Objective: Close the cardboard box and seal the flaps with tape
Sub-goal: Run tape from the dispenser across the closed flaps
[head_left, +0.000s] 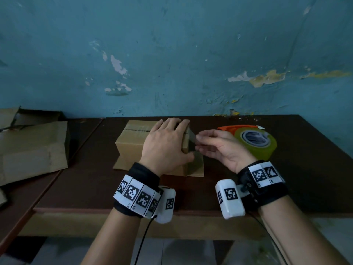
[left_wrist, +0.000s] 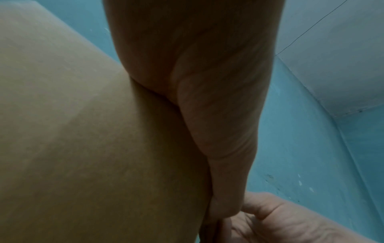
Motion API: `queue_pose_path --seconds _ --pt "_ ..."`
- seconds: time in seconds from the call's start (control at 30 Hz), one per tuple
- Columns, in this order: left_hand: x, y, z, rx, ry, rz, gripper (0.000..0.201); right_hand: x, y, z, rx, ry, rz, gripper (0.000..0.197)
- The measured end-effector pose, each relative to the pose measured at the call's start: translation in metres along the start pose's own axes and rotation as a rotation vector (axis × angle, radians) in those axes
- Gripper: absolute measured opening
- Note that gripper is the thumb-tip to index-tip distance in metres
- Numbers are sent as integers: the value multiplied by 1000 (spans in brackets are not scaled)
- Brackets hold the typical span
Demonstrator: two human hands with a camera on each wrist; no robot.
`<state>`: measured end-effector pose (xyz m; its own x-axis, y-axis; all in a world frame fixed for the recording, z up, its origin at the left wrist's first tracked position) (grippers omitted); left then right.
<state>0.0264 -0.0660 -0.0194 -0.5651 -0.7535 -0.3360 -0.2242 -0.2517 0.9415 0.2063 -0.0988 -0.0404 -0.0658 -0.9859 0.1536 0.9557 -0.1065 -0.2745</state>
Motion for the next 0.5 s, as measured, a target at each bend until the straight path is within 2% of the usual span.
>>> queue_pose_path --seconds 0.27,0.5 --pt "-1 0 0 -1 -1 0 94 -2 -2 -5 35 19 -87 27" --pt "-1 -1 -1 -8 -1 -5 93 -12 -13 -15 -10 -26 -68 27"
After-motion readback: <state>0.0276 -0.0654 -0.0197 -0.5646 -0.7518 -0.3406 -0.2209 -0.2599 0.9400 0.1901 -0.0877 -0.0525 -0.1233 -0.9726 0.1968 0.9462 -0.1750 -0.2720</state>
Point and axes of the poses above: each hand's wrist, its own x-axis away from the middle knuckle, its own y-axis out of the back of the hand, z = x × y, the point moved 1 cm from there along -x, towards the middle knuckle, and after that the axes turned 2 degrees about z, right-handed, at the moved point
